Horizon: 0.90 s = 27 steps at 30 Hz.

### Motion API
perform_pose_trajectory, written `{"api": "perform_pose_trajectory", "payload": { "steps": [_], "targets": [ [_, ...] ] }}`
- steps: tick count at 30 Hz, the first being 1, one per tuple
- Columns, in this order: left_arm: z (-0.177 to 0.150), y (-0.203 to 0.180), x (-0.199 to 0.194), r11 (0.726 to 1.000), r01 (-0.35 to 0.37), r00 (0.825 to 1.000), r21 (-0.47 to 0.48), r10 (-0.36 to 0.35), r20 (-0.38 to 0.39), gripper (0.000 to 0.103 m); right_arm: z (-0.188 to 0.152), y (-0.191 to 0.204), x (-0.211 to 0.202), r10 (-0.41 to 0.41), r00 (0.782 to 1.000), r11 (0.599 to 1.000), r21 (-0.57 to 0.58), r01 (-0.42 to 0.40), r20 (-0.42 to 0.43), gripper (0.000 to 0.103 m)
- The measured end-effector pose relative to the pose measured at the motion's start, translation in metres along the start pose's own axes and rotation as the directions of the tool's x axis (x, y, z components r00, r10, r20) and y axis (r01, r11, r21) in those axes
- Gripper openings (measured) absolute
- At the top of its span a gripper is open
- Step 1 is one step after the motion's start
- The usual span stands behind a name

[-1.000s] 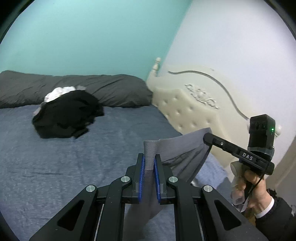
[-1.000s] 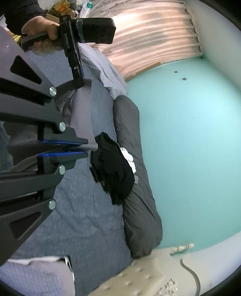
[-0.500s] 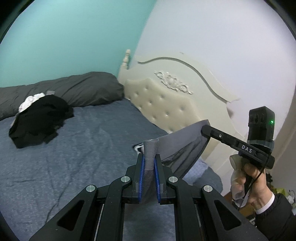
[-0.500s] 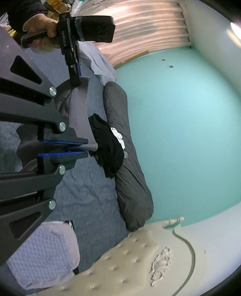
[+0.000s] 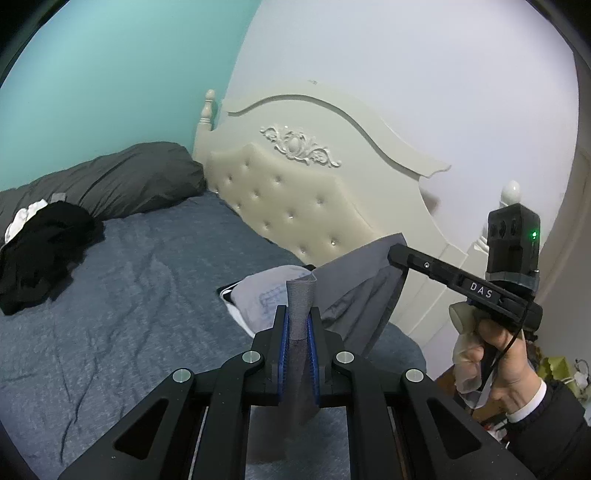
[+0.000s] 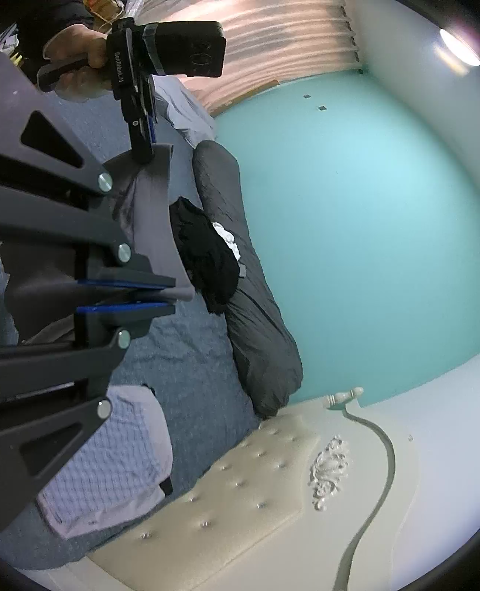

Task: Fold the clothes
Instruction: 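Lift the grey briefs with both grippers and carry them toward the clothes stack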

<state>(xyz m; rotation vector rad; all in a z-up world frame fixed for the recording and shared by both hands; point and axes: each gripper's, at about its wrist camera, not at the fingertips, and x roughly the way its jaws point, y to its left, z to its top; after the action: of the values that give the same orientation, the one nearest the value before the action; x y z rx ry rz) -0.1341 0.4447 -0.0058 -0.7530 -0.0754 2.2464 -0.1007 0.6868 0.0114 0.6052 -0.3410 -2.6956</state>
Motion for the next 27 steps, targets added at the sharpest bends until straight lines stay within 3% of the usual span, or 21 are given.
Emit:
{"api": "perform_pose_trajectory", "payload": {
  "steps": [16, 27],
  "targets": [
    [0.035, -0.07, 0.059, 0.996, 0.062, 0.998, 0.064, -0.061, -0.019, 0.01, 0.017, -0.076, -0.061, -0.09, 0.994, 0.996, 0.026, 0.089, 0.056, 0.006],
    [0.04, -0.116, 0.09, 0.99, 0.113, 0.993, 0.089, -0.109, -0.045, 0.01, 0.012, -0.118, -0.098, -0.139, 0.987, 0.989, 0.056, 0.134, 0.084, 0.006]
  ]
}}
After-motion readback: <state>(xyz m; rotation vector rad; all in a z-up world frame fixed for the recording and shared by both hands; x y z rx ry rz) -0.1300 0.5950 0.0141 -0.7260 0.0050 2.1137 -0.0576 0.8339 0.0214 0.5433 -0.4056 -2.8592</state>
